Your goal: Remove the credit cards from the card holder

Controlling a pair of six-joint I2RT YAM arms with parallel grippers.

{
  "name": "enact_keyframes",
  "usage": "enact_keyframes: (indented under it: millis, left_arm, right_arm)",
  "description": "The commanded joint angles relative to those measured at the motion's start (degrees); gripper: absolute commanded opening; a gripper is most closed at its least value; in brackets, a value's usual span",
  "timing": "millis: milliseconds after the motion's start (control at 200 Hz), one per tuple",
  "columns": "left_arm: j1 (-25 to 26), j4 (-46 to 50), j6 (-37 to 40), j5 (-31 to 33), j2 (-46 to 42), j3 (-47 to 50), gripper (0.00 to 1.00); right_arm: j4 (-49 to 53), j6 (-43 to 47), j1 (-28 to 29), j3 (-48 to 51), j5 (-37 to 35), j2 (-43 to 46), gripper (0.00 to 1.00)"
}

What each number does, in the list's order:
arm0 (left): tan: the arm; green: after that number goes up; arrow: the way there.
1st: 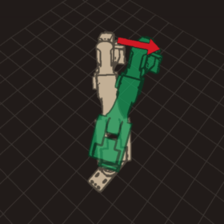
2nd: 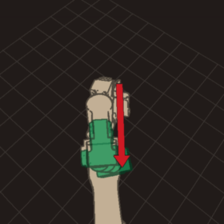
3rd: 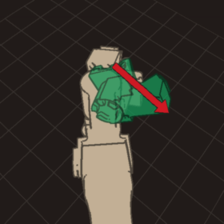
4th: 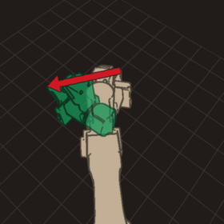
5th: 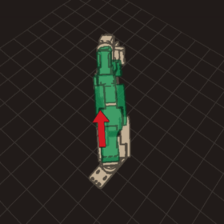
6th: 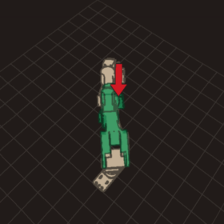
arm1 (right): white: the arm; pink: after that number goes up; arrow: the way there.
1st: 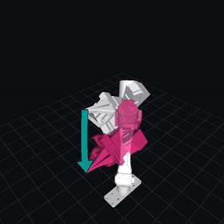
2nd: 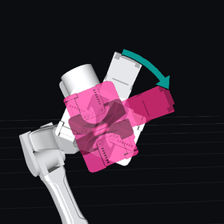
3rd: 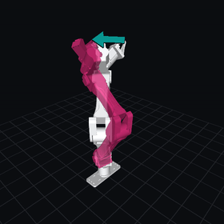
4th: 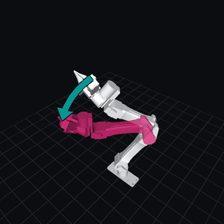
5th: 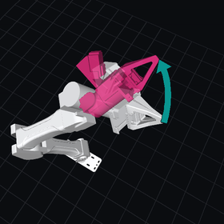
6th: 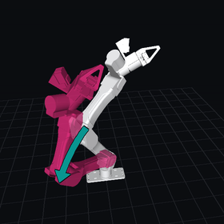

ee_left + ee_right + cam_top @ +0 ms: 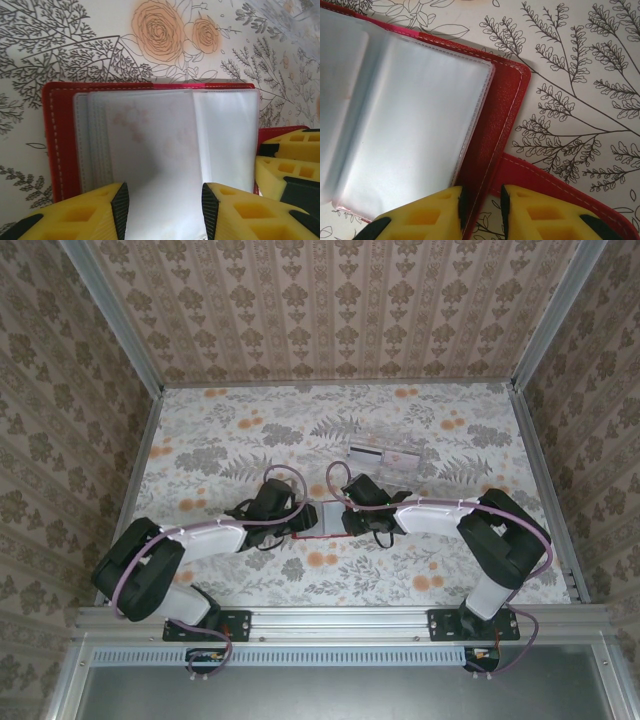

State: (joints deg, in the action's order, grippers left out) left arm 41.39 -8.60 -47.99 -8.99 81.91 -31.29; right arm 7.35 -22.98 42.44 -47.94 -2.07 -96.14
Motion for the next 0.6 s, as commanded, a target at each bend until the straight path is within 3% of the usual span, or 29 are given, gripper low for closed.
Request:
enact_keyframes:
  millis: [0,220,595]
  left_arm:
    - [0.7,1.0,0.9,0.6,1.7,-1.7,0.46]
    - [1.2,-1.3,0.1,-1.2,3.8,-2.1,0.46]
    - [-0.2,5.9,2.9,3.2,-3.7,-2.1,0.49]
  right_arm:
    - [-0.2,-1.2,0.6,-0.5,1.1,-1.0,0.29]
    - [-0.2,-1.4,0.8,-0.6,1.3,-1.1,0.29]
    - [-0.1,-1.3,0.8,-0.5,1.1,-1.3,0.29]
